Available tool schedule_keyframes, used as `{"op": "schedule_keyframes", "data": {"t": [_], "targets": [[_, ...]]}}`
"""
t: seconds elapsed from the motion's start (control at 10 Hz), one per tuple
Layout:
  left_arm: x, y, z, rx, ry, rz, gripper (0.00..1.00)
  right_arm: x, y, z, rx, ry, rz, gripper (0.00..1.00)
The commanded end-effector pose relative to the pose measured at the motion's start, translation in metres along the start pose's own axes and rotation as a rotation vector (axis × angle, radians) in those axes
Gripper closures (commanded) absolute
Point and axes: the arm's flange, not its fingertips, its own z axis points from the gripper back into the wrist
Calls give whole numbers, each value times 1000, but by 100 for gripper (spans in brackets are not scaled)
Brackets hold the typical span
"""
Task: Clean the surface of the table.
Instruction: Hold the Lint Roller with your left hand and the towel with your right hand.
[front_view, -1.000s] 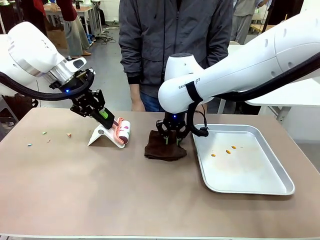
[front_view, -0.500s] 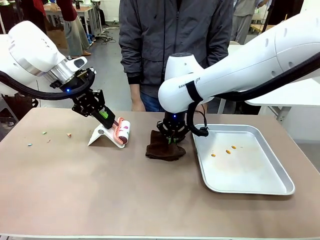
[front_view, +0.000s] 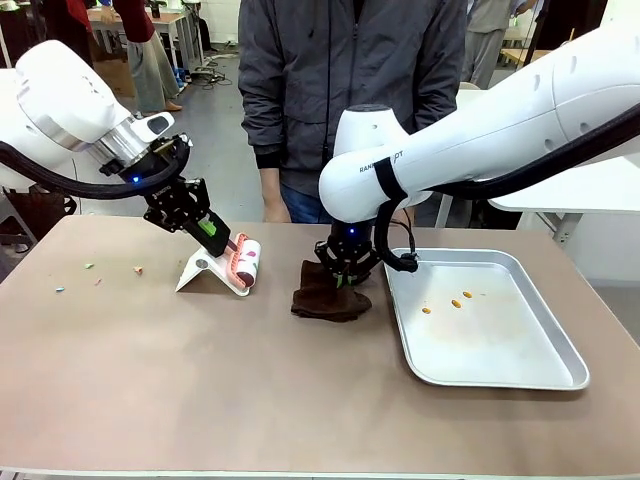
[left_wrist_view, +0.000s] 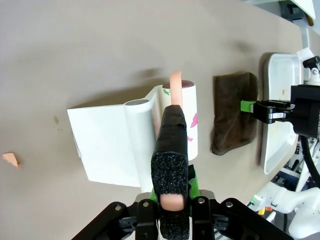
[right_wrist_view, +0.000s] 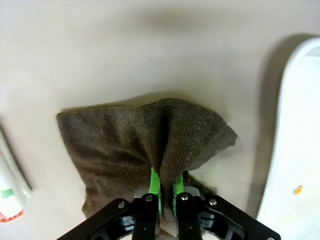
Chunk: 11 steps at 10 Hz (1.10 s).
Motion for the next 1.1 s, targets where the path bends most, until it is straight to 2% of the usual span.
{"op": "schedule_keyframes", "data": {"t": [0.0,0.2,0.5,0.8,0.9,1.0], "targets": [[-10,-7,20,-53,-36,-53,100,-11,-33,24,134,17,41,100],[-22,-8,37,-127,-40,-119,100,-12,-54,45,291,65,104,100],[-42,-1,65,-223,-69,-151,100,-22,-92,77,579,103,234,100],[-75,33,106,-440,17,-192,100,-47,-140,102,823,149,372,100],[-84,47,120,-499,-7,-151,100,-60,-159,110,888,146,368,100],[-92,61,135,-572,-71,-73,100,-73,-180,121,995,129,286,100]]}}
